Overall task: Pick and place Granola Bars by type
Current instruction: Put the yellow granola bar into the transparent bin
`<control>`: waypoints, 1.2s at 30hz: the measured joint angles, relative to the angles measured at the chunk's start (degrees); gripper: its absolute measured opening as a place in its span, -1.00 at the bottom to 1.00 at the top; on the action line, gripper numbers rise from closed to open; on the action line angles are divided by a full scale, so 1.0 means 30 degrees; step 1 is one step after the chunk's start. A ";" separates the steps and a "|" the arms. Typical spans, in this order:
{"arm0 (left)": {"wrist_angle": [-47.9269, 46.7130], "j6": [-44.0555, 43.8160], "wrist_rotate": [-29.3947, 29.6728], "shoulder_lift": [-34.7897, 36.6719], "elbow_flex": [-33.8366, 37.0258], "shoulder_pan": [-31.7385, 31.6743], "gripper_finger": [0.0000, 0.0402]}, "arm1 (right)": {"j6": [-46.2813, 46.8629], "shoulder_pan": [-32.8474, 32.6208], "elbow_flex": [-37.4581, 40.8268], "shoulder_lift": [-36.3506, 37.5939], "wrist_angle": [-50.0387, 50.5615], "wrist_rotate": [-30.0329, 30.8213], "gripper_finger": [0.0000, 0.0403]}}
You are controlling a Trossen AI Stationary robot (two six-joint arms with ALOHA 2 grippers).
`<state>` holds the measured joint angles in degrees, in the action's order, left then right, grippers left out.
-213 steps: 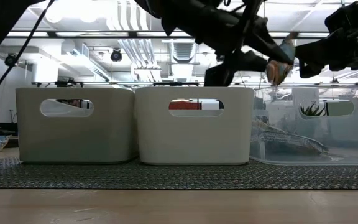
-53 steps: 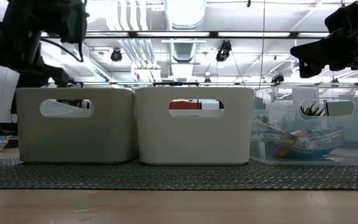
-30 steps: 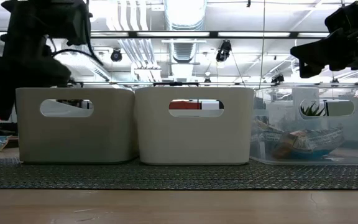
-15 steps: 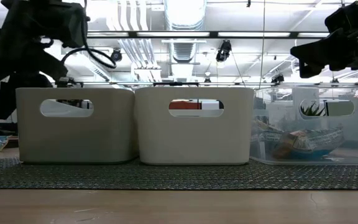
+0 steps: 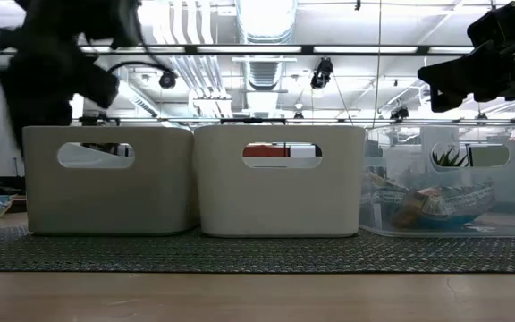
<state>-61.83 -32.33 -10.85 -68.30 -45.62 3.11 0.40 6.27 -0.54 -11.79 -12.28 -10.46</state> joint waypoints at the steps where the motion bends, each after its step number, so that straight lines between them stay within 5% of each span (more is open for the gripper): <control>1: 0.0334 -0.1558 -0.0035 -0.0011 -0.0300 -0.0009 0.07 | 0.0000 0.0006 0.0000 0.0000 -0.0004 -0.0001 -0.96; 13: 0.1700 -2.1037 0.2178 0.0026 -0.3583 -0.0517 0.07 | 0.0000 0.0006 -0.0002 0.0007 -0.0005 -0.0001 -0.96; 25: 0.0107 -3.0226 0.1698 -0.0430 -0.2124 -0.0164 0.07 | 0.0000 0.0006 -0.0003 0.0007 -0.0005 -0.0001 -0.96; 36: -0.1886 -3.3618 0.0969 -0.0484 -0.1332 -0.0051 0.07 | 0.0002 0.0001 0.0001 0.0000 0.0002 0.0001 -0.96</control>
<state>-67.49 -133.19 -7.94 -69.76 -49.62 2.96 0.41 6.27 -0.54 -11.79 -12.27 -10.45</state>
